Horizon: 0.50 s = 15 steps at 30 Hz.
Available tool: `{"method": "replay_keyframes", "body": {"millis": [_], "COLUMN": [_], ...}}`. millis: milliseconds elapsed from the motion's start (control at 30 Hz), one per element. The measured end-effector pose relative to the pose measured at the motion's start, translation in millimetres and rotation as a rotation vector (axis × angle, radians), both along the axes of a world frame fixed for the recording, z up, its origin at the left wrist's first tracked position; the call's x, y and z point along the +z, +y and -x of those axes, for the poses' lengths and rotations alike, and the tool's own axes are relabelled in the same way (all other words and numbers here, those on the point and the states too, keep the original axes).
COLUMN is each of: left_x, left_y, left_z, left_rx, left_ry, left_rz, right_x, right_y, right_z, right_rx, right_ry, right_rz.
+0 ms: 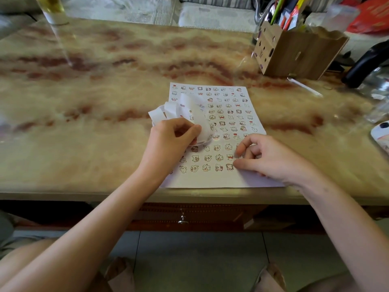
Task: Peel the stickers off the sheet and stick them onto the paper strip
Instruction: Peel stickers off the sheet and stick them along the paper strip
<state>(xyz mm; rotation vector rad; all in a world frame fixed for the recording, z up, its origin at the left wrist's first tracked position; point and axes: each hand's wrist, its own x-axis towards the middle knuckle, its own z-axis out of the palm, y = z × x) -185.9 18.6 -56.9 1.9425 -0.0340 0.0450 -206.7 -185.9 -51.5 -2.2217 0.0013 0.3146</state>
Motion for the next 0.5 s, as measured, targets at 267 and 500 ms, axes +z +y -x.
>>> {"method": "replay_keyframes", "body": {"millis": [267, 500], "left_x": [0.0, 9.1], "left_y": [-0.2, 2.2], "left_z": [-0.4, 2.0], "left_rx": [0.001, 0.028], "left_ry": [-0.014, -0.175], "left_rz": [0.027, 0.065], "right_x": [-3.0, 3.3], "right_y": [0.3, 7.8], "right_z": [-0.6, -0.3], "right_rx": [-0.002, -0.102], "right_ry": [-0.004, -0.198], "right_rz": [0.008, -0.18]}}
